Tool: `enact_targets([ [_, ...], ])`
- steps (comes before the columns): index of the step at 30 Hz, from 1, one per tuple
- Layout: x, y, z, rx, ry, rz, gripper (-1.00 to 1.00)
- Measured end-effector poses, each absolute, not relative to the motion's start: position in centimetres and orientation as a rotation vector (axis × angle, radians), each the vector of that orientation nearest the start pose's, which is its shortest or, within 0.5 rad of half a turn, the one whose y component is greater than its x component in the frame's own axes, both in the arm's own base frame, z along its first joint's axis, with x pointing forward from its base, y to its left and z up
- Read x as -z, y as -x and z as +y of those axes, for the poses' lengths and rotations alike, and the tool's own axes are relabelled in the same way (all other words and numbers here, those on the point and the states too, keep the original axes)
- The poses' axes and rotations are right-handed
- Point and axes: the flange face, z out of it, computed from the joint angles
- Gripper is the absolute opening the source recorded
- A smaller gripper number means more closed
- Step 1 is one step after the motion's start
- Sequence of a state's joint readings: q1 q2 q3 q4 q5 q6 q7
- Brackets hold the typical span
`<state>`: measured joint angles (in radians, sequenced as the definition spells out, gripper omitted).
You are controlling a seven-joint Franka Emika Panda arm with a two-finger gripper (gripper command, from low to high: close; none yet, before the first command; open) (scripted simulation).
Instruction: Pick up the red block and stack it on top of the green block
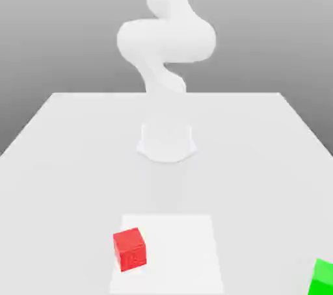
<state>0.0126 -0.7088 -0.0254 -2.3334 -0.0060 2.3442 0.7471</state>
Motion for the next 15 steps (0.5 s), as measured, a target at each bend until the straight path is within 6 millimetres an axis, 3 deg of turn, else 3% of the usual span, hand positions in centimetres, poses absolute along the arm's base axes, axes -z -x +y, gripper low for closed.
enact_targets([
  [3,-60.5,-41.8,-1.8,0.837,2.629,0.967,0.0],
  [7,-52.3,-45.0,-3.0,0.684,2.752,0.911,0.0],
  [11,-43.9,-46.5,-4.1,0.521,2.861,0.846,0.0],
  [15,-35.4,-46.5,-5.2,0.347,2.954,0.772,0.0],
])
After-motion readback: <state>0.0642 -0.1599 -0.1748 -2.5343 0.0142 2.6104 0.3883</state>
